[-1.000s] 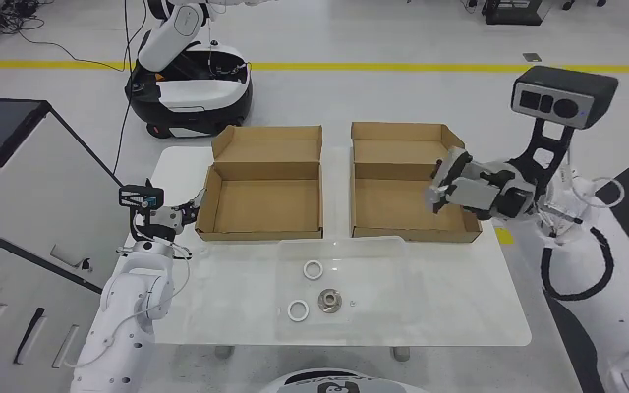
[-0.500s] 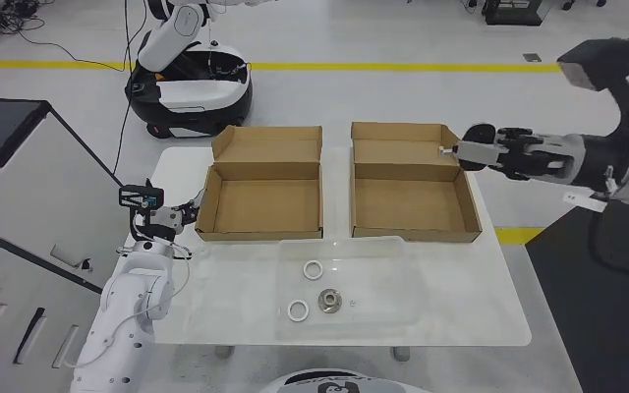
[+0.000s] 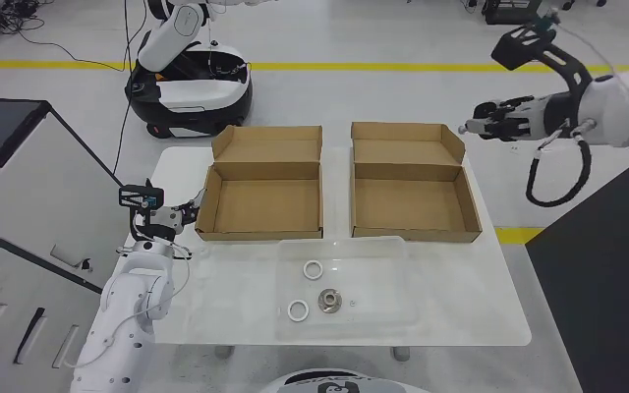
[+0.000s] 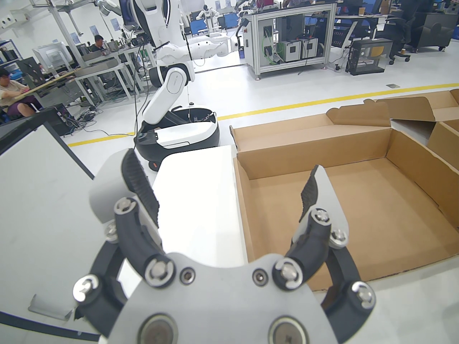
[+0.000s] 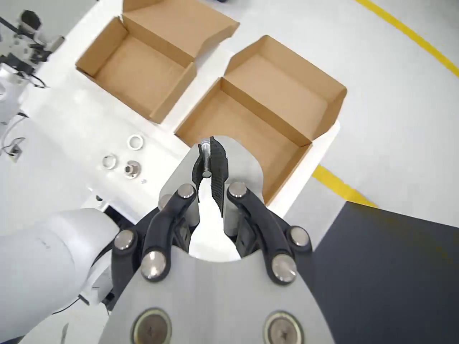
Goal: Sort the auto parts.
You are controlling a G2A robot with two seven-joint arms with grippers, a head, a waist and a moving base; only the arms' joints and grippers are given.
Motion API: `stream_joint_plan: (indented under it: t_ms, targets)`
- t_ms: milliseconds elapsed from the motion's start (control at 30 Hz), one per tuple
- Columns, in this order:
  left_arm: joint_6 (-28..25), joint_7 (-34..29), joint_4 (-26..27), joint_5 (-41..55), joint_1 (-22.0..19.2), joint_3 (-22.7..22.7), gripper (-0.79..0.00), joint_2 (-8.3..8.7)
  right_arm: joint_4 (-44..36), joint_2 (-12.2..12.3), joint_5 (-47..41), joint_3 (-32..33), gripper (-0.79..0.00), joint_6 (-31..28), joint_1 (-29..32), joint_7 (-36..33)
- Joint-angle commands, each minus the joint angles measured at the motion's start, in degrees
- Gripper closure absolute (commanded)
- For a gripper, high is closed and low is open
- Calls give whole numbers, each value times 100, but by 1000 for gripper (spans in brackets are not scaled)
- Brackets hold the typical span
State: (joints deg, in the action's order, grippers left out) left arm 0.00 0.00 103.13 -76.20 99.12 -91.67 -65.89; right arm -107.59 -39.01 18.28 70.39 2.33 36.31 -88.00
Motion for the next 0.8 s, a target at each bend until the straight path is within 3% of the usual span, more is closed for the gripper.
stream_joint_plan:
  t_ms: [0, 167, 367, 767]
  targets:
    - [0, 0, 0, 0, 0, 0, -785, 0, 346, -70, 195, -744, 0, -61, -487, 0]
    - [0, 0, 0, 0, 0, 0, -785, 0, 1205, -315, 476, -2229, 0, -146, -1445, 0]
    - [0, 0, 0, 0, 0, 0, -785, 0, 2193, -636, 352, -3584, 0, -76, -2117, 0]
    - [0, 0, 0, 0, 0, 0, -785, 0, 3726, -1288, 101, -5009, 0, 214, -2436, 0]
